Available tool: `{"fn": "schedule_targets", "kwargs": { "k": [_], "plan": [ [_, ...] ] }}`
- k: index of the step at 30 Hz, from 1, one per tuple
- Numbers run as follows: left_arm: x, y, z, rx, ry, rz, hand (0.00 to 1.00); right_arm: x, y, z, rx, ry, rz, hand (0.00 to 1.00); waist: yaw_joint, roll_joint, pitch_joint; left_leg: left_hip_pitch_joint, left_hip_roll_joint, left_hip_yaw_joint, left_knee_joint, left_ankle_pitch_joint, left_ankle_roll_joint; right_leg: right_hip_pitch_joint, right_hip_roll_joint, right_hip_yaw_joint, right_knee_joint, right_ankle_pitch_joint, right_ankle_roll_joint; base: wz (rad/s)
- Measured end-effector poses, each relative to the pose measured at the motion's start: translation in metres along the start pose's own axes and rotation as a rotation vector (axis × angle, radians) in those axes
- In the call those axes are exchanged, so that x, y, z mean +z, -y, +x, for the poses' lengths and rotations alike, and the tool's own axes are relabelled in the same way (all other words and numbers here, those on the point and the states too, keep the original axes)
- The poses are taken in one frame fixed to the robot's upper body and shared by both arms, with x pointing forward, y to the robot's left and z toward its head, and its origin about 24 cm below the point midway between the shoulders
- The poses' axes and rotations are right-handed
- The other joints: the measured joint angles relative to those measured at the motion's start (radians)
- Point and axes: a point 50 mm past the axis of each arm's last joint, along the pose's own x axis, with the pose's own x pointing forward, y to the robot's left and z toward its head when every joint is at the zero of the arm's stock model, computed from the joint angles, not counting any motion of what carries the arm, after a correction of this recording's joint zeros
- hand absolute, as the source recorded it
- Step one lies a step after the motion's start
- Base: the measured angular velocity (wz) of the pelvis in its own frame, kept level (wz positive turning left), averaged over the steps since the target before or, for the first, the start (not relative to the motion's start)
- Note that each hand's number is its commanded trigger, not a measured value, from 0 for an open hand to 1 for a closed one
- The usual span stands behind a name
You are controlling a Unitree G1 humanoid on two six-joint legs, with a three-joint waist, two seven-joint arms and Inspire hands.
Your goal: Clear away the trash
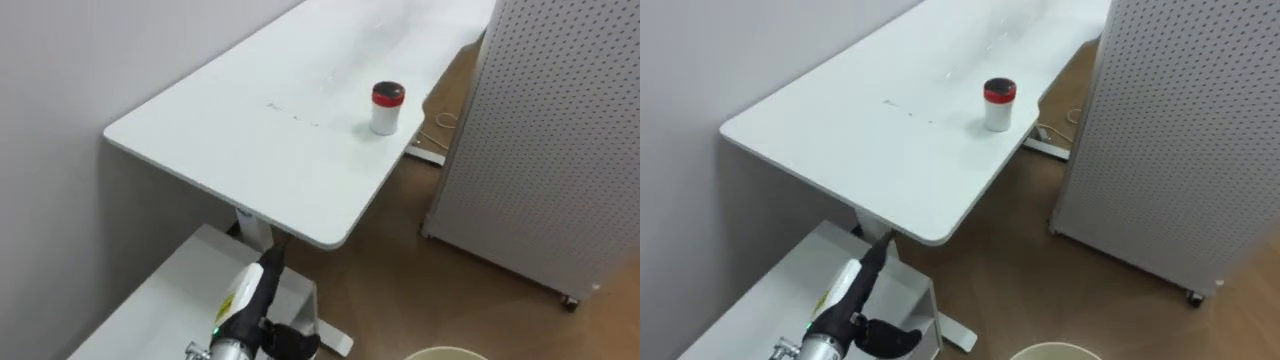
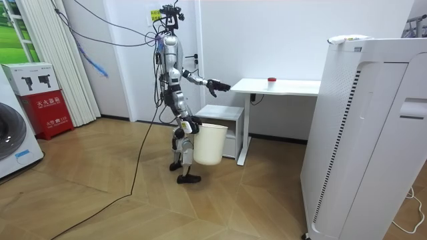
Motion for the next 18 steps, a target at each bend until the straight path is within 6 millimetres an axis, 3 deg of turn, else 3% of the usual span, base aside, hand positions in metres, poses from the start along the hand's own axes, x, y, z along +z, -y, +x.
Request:
{"fn": "schedule_targets", "kwargs": {
  "k": [1, 4, 10, 14, 17, 18],
  "plan": [
    [-0.001, -0.005, -0.002, 0.030, -0.001, -0.003, 0.00, -0.002, 0.002, -0.001, -0.002, -0.005, -0.015, 1.00, 0.006, -0.001, -0.0001, 0.020, 0.010, 0.021, -0.005, -0.005, -0.006, 0.015, 0.003, -0.021, -0.013, 0.004, -0.004, -0.47],
    [0.003, -0.018, -0.002, 0.107, 0.023, -0.014, 0.00, -0.002, 0.002, -0.001, -0.002, -0.009, -0.050, 1.00, 0.024, -0.010, 0.0034, 0.042, 0.018, 0.026, -0.009, -0.011, -0.016, 0.026, 0.006, -0.047, -0.013, 0.009, -0.011, -0.44],
    [0.009, -0.029, 0.000, 0.171, 0.059, -0.036, 0.00, 0.003, -0.001, 0.000, 0.009, 0.010, -0.049, 1.00, 0.022, -0.017, 0.0075, 0.058, 0.043, 0.024, 0.008, -0.022, -0.035, 0.046, 0.024, -0.049, -0.017, 0.005, -0.021, -0.08],
    [0.009, -0.028, -0.004, 0.175, 0.052, -0.084, 0.00, 0.006, -0.008, 0.001, 0.031, 0.017, -0.067, 1.00, 0.028, -0.020, 0.0094, 0.073, 0.058, 0.023, 0.036, -0.041, -0.053, 0.050, 0.053, -0.039, -0.027, -0.003, -0.035, -0.28],
    [0.012, -0.032, -0.007, 0.202, 0.063, -0.116, 0.00, 0.008, -0.016, 0.003, 0.066, 0.019, -0.127, 1.00, 0.061, -0.029, 0.0074, 0.075, 0.062, -0.048, 0.071, -0.049, -0.060, 0.026, 0.094, 0.051, -0.013, -0.006, -0.048, -0.89],
    [0.010, -0.036, -0.010, 0.224, 0.056, -0.128, 0.00, 0.010, -0.020, 0.003, 0.081, 0.025, -0.159, 1.00, 0.080, -0.027, 0.0071, 0.083, 0.056, -0.113, 0.072, -0.049, -0.059, 0.027, 0.110, 0.082, -0.014, 0.002, -0.058, -1.18]
  ]
}}
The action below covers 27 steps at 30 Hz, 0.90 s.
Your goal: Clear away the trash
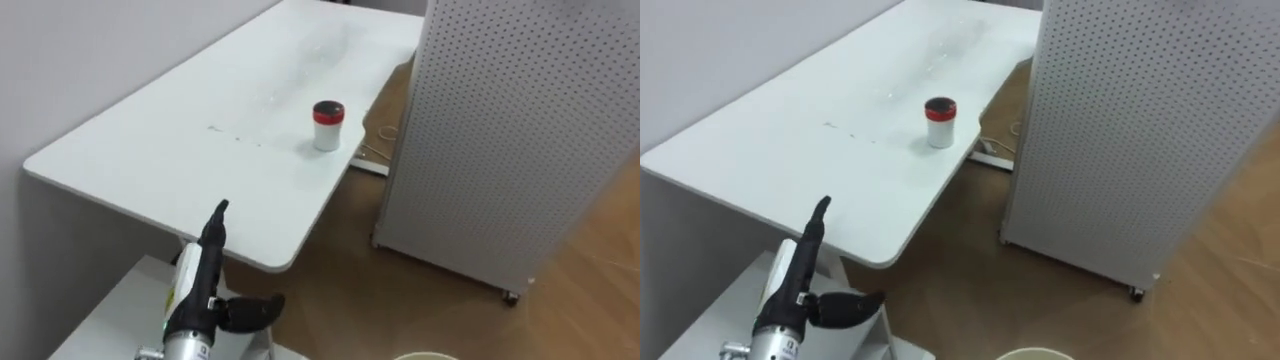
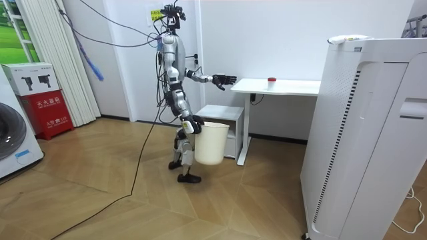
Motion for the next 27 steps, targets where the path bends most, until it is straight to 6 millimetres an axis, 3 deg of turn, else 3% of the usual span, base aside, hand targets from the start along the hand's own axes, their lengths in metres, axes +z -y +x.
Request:
{"fn": "schedule_targets", "kwargs": {
  "k": [1, 3, 5, 7, 14, 17, 19, 20, 22, 23, 24, 25, 26, 27],
  "plan": [
    [-0.006, -0.005, -0.004, 0.021, -0.021, -0.004, 0.00, -0.001, -0.002, 0.000, 0.005, -0.003, -0.015, 1.00, 0.002, 0.001, 0.0007, 0.006, -0.004, -0.065, 0.008, -0.002, 0.000, 0.008, 0.009, 0.034, 0.000, 0.006, -0.008, -0.99],
    [-0.011, -0.008, -0.008, 0.037, -0.046, -0.016, 0.00, -0.004, 0.001, -0.001, -0.007, -0.010, -0.019, 1.00, -0.002, -0.001, 0.0007, 0.004, -0.013, -0.141, 0.024, -0.004, -0.001, 0.017, 0.025, 0.066, 0.002, 0.007, -0.011, -0.46],
    [-0.009, -0.010, -0.008, 0.049, -0.037, -0.018, 0.00, -0.005, 0.004, -0.001, -0.018, -0.009, -0.011, 1.00, -0.002, 0.002, -0.0007, 0.008, -0.019, -0.165, 0.003, -0.004, 0.000, 0.011, 0.036, 0.088, 0.001, 0.007, -0.010, -0.23],
    [-0.006, -0.013, -0.007, 0.081, -0.016, -0.026, 0.00, -0.005, 0.005, -0.002, -0.036, -0.008, -0.011, 1.00, 0.001, 0.007, -0.0035, 0.026, -0.020, -0.167, -0.034, -0.004, -0.001, -0.001, 0.050, 0.094, 0.000, 0.012, -0.009, -0.18],
    [-0.008, -0.016, -0.008, 0.135, -0.031, -0.071, 0.00, -0.004, 0.003, -0.001, -0.029, -0.001, -0.037, 1.00, -0.002, 0.012, -0.0057, 0.062, -0.026, -0.149, -0.091, -0.003, -0.003, -0.004, 0.049, 0.092, 0.000, 0.017, -0.001, -0.10],
    [-0.011, -0.018, -0.011, 0.161, -0.042, -0.068, 0.00, -0.004, 0.001, -0.001, -0.020, 0.000, -0.038, 1.00, 0.010, 0.012, -0.0065, 0.066, -0.024, -0.134, -0.088, -0.004, -0.005, -0.013, 0.045, 0.058, 0.005, 0.019, -0.003, -0.22],
    [-0.015, -0.019, -0.014, 0.165, -0.059, -0.066, 0.00, -0.005, -0.002, -0.001, -0.003, 0.000, -0.047, 1.00, 0.030, 0.010, -0.0058, 0.048, -0.009, -0.136, -0.020, -0.016, -0.024, -0.010, 0.044, -0.005, 0.003, 0.025, -0.026, -0.40],
    [-0.016, -0.019, -0.015, 0.163, -0.065, -0.064, 0.00, -0.005, -0.003, -0.001, 0.000, -0.001, -0.054, 1.00, 0.029, 0.010, -0.0054, 0.033, -0.004, -0.138, 0.021, -0.021, -0.031, -0.006, 0.042, -0.012, 0.006, 0.022, -0.032, -0.18],
    [-0.020, -0.018, -0.016, 0.154, -0.085, -0.065, 0.00, -0.004, -0.003, -0.001, 0.008, -0.001, -0.083, 1.00, 0.031, 0.012, 0.0002, -0.054, 0.021, -0.142, 0.263, -0.024, -0.032, 0.010, 0.039, -0.008, 0.037, -0.008, -0.054, -0.15],
    [-0.022, -0.017, -0.017, 0.151, -0.089, -0.066, 0.00, -0.003, -0.004, -0.001, 0.008, 0.002, -0.088, 1.00, 0.032, 0.018, 0.0030, -0.081, 0.031, -0.151, 0.333, -0.019, -0.030, 0.014, 0.047, -0.006, 0.051, -0.022, -0.059, -0.15],
    [-0.024, -0.016, -0.017, 0.144, -0.099, -0.064, 0.00, -0.004, -0.004, -0.001, 0.006, 0.000, -0.096, 1.00, 0.029, 0.018, 0.0105, -0.130, 0.042, -0.184, 0.457, 0.004, -0.022, 0.022, 0.063, 0.011, 0.083, -0.052, -0.070, 0.07],
    [-0.023, -0.015, -0.016, 0.137, -0.095, -0.077, 0.00, -0.006, -0.002, -0.001, 0.001, -0.003, -0.099, 1.00, 0.025, 0.019, 0.0082, -0.184, 0.031, -0.226, 0.518, 0.001, -0.017, 0.023, 0.077, 0.024, 0.108, -0.077, -0.078, 0.20],
    [-0.021, -0.014, -0.015, 0.133, -0.086, -0.085, 0.00, -0.006, -0.002, -0.001, -0.003, -0.003, -0.098, 1.00, 0.022, 0.019, 0.0089, -0.217, 0.023, -0.233, 0.532, -0.005, -0.009, 0.022, 0.086, 0.037, 0.115, -0.086, -0.078, 0.33],
    [-0.019, -0.012, -0.015, 0.130, -0.075, -0.105, 0.00, -0.006, -0.001, -0.001, -0.013, -0.003, -0.092, 1.00, 0.021, 0.015, 0.0105, -0.281, 0.000, -0.233, 0.532, -0.015, 0.006, 0.021, 0.089, 0.048, 0.128, -0.096, -0.082, 0.14]
  ]
}}
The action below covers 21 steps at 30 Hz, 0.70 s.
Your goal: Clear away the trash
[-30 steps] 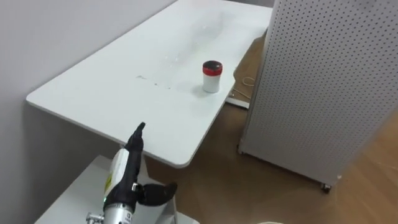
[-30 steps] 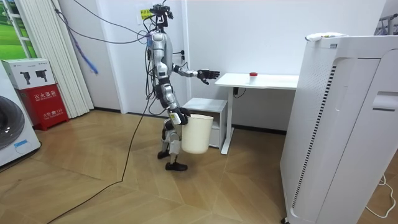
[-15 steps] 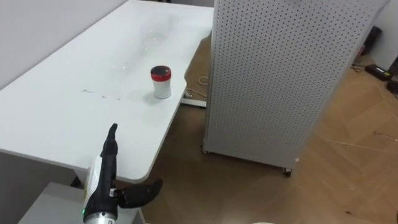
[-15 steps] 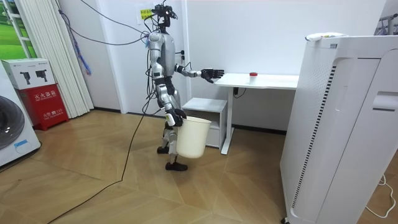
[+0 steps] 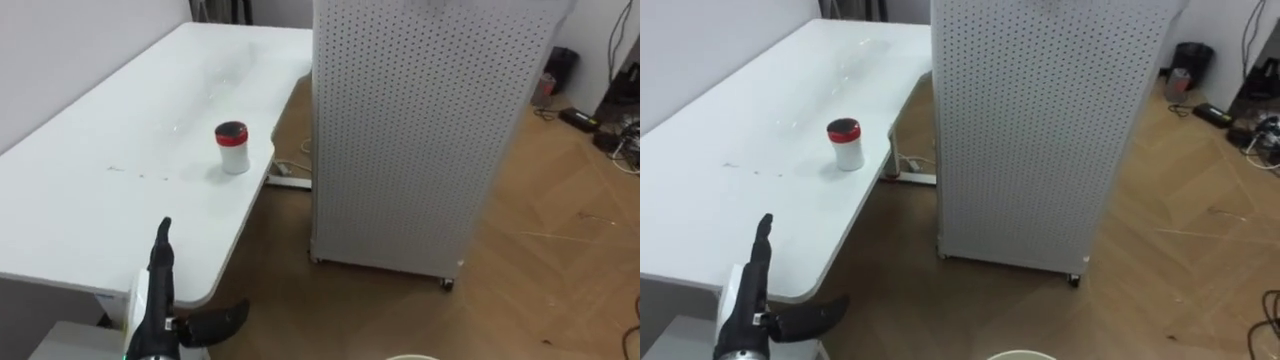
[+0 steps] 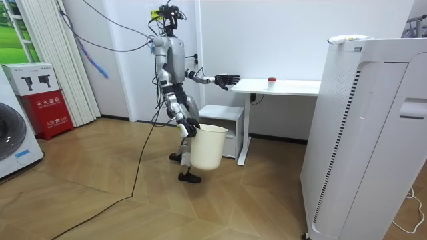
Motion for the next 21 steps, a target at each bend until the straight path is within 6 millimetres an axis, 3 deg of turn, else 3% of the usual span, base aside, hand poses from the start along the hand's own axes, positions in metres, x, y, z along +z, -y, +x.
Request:
{"fn": "schedule_targets", "kwargs": {
  "k": [1, 2, 4, 6, 7, 8, 10, 11, 12, 14, 16, 17, 19, 20, 21],
  "plan": [
    [-0.002, 0.001, -0.001, -0.001, -0.006, -0.016, 0.00, 0.000, 0.001, 0.000, -0.011, 0.001, 0.005, 1.00, 0.007, -0.004, -0.0002, -0.059, -0.033, 0.010, -0.029, 0.000, 0.003, 0.005, 0.001, 0.017, 0.000, -0.002, -0.002, 0.00],
    [-0.003, 0.000, -0.002, 0.000, -0.014, -0.018, 0.00, 0.000, 0.001, 0.000, -0.014, 0.000, 0.004, 1.00, 0.014, -0.007, -0.0014, -0.083, -0.050, 0.012, -0.059, 0.004, 0.003, 0.008, 0.001, 0.027, -0.002, -0.002, -0.002, -0.27],
    [-0.005, -0.003, -0.002, 0.020, -0.027, -0.034, 0.00, -0.001, 0.004, -0.001, -0.029, -0.002, 0.005, 1.00, 0.037, -0.008, -0.0016, -0.145, -0.089, 0.013, -0.290, 0.067, 0.001, 0.016, 0.002, 0.036, -0.004, -0.016, -0.003, -0.28],
    [-0.006, -0.006, -0.001, 0.039, -0.039, -0.047, 0.00, -0.004, 0.004, -0.001, -0.029, -0.012, -0.011, 1.00, 0.034, -0.010, -0.0020, -0.158, -0.103, 0.007, -0.457, 0.130, 0.001, 0.031, 0.006, 0.036, -0.003, -0.037, -0.003, -0.16],
    [-0.007, -0.006, -0.002, 0.031, -0.042, -0.050, 0.00, -0.007, 0.007, -0.002, -0.037, -0.021, -0.012, 1.00, 0.041, -0.009, -0.0079, -0.156, -0.101, -0.001, -0.539, 0.162, 0.003, 0.046, 0.008, 0.037, -0.002, -0.054, -0.002, -0.20],
    [-0.007, -0.005, -0.002, 0.025, -0.042, -0.050, 0.00, -0.009, 0.009, -0.003, -0.041, -0.025, -0.012, 1.00, 0.045, -0.009, -0.0090, -0.152, -0.099, -0.008, -0.566, 0.179, 0.005, 0.056, 0.008, 0.038, -0.001, -0.065, -0.001, -0.33],
    [-0.007, -0.005, -0.001, 0.011, -0.040, -0.049, 0.00, -0.015, 0.013, -0.005, -0.048, -0.045, -0.007, 1.00, 0.063, -0.022, -0.0184, -0.143, -0.103, -0.012, -0.594, 0.279, 0.004, 0.084, 0.005, 0.076, 0.020, -0.114, 0.010, -0.32],
    [-0.007, -0.005, -0.001, 0.008, -0.039, -0.048, 0.00, -0.016, 0.014, -0.005, -0.048, -0.048, -0.002, 1.00, 0.063, -0.022, -0.0223, -0.141, -0.107, -0.006, -0.591, 0.305, 0.010, 0.087, 0.003, 0.088, 0.026, -0.122, 0.011, -0.32],
    [-0.007, -0.006, -0.001, 0.002, -0.040, -0.047, 0.00, -0.015, 0.013, -0.005, -0.047, -0.045, 0.006, 1.00, 0.067, -0.028, -0.0242, -0.136, -0.116, 0.009, -0.581, 0.342, 0.041, 0.094, -0.011, 0.097, 0.035, -0.138, 0.021, -0.25],
    [-0.006, -0.007, 0.000, 0.001, -0.033, -0.046, 0.00, -0.013, 0.013, -0.005, -0.048, -0.038, 0.009, 1.00, 0.060, -0.036, -0.0182, -0.137, -0.139, 0.014, -0.518, 0.335, 0.079, 0.122, -0.037, 0.092, 0.015, -0.163, 0.032, -0.09],
    [-0.003, -0.008, 0.001, 0.002, -0.018, -0.054, 0.00, -0.011, 0.013, -0.005, -0.050, -0.030, 0.005, 1.00, 0.073, -0.047, -0.0177, -0.142, -0.166, 0.046, -0.417, 0.251, 0.106, 0.168, -0.085, 0.085, -0.004, -0.191, 0.063, -0.10],
    [-0.003, -0.008, 0.001, 0.003, -0.017, -0.055, 0.00, -0.010, 0.013, -0.005, -0.049, -0.024, 0.004, 1.00, 0.074, -0.046, -0.0177, -0.142, -0.175, 0.048, -0.398, 0.224, 0.112, 0.177, -0.098, 0.073, 0.000, -0.198, 0.074, -0.16],
    [-0.002, -0.008, 0.002, 0.004, -0.010, -0.059, 0.00, -0.005, 0.010, -0.004, -0.036, -0.005, 0.000, 1.00, 0.085, -0.043, -0.0180, -0.136, -0.194, 0.075, -0.334, 0.142, 0.136, 0.147, -0.154, 0.003, 0.162, -0.198, 0.112, -0.06],
    [-0.002, -0.008, 0.001, 0.002, -0.008, -0.058, 0.00, -0.004, 0.008, -0.003, -0.030, 0.000, -0.002, 1.00, 0.086, -0.043, -0.0169, -0.131, -0.198, 0.080, -0.320, 0.126, 0.142, 0.129, -0.168, -0.003, 0.216, -0.186, 0.132, 0.04],
    [-0.002, -0.006, 0.000, -0.008, -0.008, -0.056, 0.00, -0.001, 0.004, -0.002, -0.021, 0.008, -0.001, 1.00, 0.090, -0.043, -0.0156, -0.111, -0.209, 0.085, -0.308, 0.095, 0.152, 0.102, -0.197, -0.020, 0.320, -0.148, 0.169, 0.07]
  ]
}}
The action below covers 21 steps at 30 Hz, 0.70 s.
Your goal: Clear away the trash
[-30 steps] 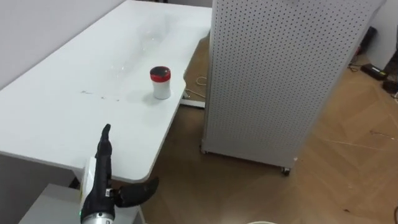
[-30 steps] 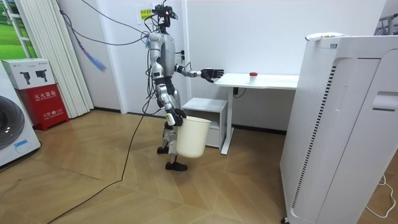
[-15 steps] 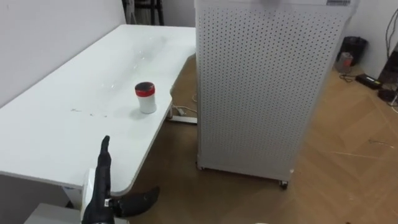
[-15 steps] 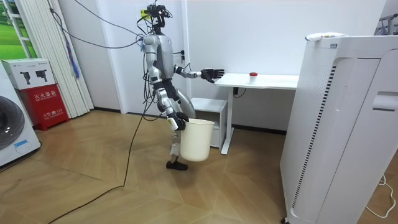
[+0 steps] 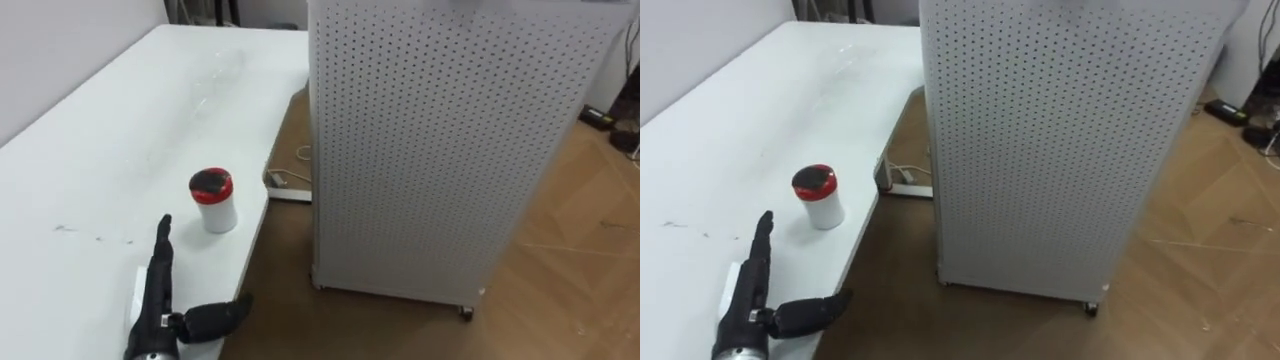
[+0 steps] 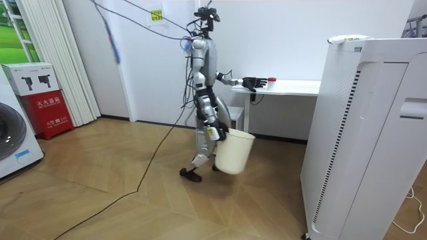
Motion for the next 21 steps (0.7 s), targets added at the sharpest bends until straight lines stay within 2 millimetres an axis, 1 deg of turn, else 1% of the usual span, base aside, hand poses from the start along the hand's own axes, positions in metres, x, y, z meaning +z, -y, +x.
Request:
{"fn": "schedule_targets", "kwargs": {
  "k": [1, 2, 3, 5, 6, 7, 8, 9, 10, 11, 12, 13, 14, 16, 19, 21],
  "plan": [
    [0.000, 0.004, -0.002, -0.017, 0.004, 0.001, 0.00, 0.004, -0.002, 0.001, 0.005, 0.012, -0.001, 1.00, 0.004, 0.006, 0.0013, 0.026, -0.005, -0.001, -0.001, -0.023, 0.008, -0.020, -0.018, -0.021, 0.070, 0.060, 0.016, 0.10],
    [0.000, 0.006, -0.002, -0.024, 0.005, 0.001, 0.00, 0.005, -0.004, 0.001, 0.008, 0.017, -0.002, 1.00, 0.004, 0.012, 0.0037, 0.040, -0.006, -0.012, -0.003, -0.032, 0.010, -0.029, -0.022, -0.032, 0.095, 0.091, 0.020, 0.16],
    [0.001, 0.008, -0.003, -0.030, 0.009, 0.000, 0.00, 0.008, -0.007, 0.002, 0.017, 0.028, -0.003, 1.00, 0.003, 0.025, 0.0081, 0.063, -0.007, -0.039, -0.015, -0.045, 0.012, -0.042, -0.024, -0.048, 0.116, 0.116, 0.025, 0.16],
    [0.001, 0.008, -0.003, -0.023, 0.012, -0.002, 0.00, 0.015, -0.011, 0.004, 0.035, 0.046, -0.005, 1.00, 0.003, 0.035, 0.0095, 0.087, -0.004, -0.052, -0.049, -0.046, 0.013, -0.105, -0.037, -0.049, 0.126, 0.086, 0.018, 0.17],
    [0.001, 0.008, -0.003, -0.021, 0.014, -0.006, 0.00, 0.016, -0.012, 0.004, 0.045, 0.056, -0.005, 1.00, -0.002, 0.039, 0.0086, 0.098, -0.002, -0.067, -0.065, -0.046, 0.013, -0.146, -0.045, -0.049, 0.091, 0.063, 0.015, 0.30],
    [0.002, 0.008, -0.003, -0.022, 0.017, -0.010, 0.00, 0.018, -0.014, 0.004, 0.053, 0.063, -0.006, 1.00, 0.000, 0.043, 0.0076, 0.107, 0.004, -0.082, -0.076, -0.047, 0.010, -0.177, -0.053, -0.053, 0.012, 0.053, 0.016, 0.34],
    [0.002, 0.008, -0.003, -0.022, 0.021, -0.009, 0.00, 0.017, -0.014, 0.004, 0.052, 0.062, -0.007, 1.00, -0.001, 0.045, 0.0083, 0.110, 0.007, -0.091, -0.077, -0.049, 0.007, -0.189, -0.055, -0.055, -0.040, 0.053, 0.016, 0.38],
    [0.003, 0.008, -0.002, -0.023, 0.028, -0.004, 0.00, 0.016, -0.013, 0.003, 0.049, 0.058, -0.013, 1.00, -0.004, 0.045, 0.0084, 0.116, 0.008, -0.108, -0.081, -0.053, 0.001, -0.200, -0.063, -0.058, -0.162, 0.062, 0.016, 0.29],
    [0.002, 0.007, -0.002, -0.017, 0.026, 0.000, 0.00, 0.015, -0.012, 0.003, 0.042, 0.054, -0.020, 1.00, 0.001, 0.039, 0.0087, 0.132, 0.007, -0.113, -0.090, -0.058, -0.008, -0.206, -0.068, -0.052, -0.286, 0.122, 0.022, 0.28],
    [0.001, 0.006, -0.003, -0.012, 0.021, 0.003, 0.00, 0.014, -0.010, 0.003, 0.038, 0.053, -0.022, 1.00, -0.002, 0.041, 0.0092, 0.139, 0.007, -0.123, -0.090, -0.062, -0.014, -0.203, -0.067, -0.052, -0.310, 0.193, 0.033, 0.29],
    [-0.001, 0.005, -0.005, -0.010, 0.014, 0.010, 0.00, 0.011, -0.006, 0.002, 0.023, 0.044, -0.023, 1.00, -0.006, 0.048, 0.0061, 0.152, 0.017, -0.146, -0.093, -0.068, -0.027, -0.176, -0.051, -0.063, -0.345, 0.200, 0.030, 0.21],
    [-0.001, 0.003, -0.004, 0.002, 0.017, 0.015, 0.00, 0.010, -0.005, 0.002, 0.020, 0.042, -0.024, 1.00, 0.001, 0.055, 0.0033, 0.160, 0.033, -0.154, -0.105, -0.070, -0.039, -0.153, -0.027, -0.074, -0.371, 0.209, 0.018, 0.18],
    [-0.001, 0.002, -0.004, 0.009, 0.018, 0.020, 0.00, 0.011, -0.006, 0.002, 0.022, 0.042, -0.023, 1.00, -0.002, 0.056, 0.0026, 0.161, 0.040, -0.157, -0.108, -0.070, -0.044, -0.146, -0.018, -0.079, -0.382, 0.213, 0.013, 0.03],
    [-0.002, -0.001, -0.004, 0.031, 0.015, 0.026, 0.00, 0.009, -0.005, 0.001, 0.027, 0.038, -0.029, 1.00, -0.004, 0.051, 0.0062, 0.178, 0.058, -0.163, -0.130, -0.069, -0.058, -0.115, 0.004, -0.087, -0.420, 0.219, 0.003, 0.07],
    [-0.004, -0.003, -0.005, 0.047, 0.008, 0.027, 0.00, 0.007, -0.004, 0.001, 0.036, 0.027, -0.048, 1.00, -0.002, 0.042, 0.0099, 0.208, 0.070, -0.159, -0.171, -0.067, -0.067, -0.084, 0.021, -0.086, -0.456, 0.225, -0.002, -0.04],
    [-0.004, -0.006, -0.004, 0.059, 0.009, 0.027, 0.00, 0.006, -0.006, 0.001, 0.053, 0.019, -0.073, 1.00, -0.005, 0.036, 0.0078, 0.212, 0.073, -0.159, -0.185, -0.064, -0.071, -0.077, 0.029, -0.085, -0.477, 0.231, -0.004, -0.05]
  ]
}}
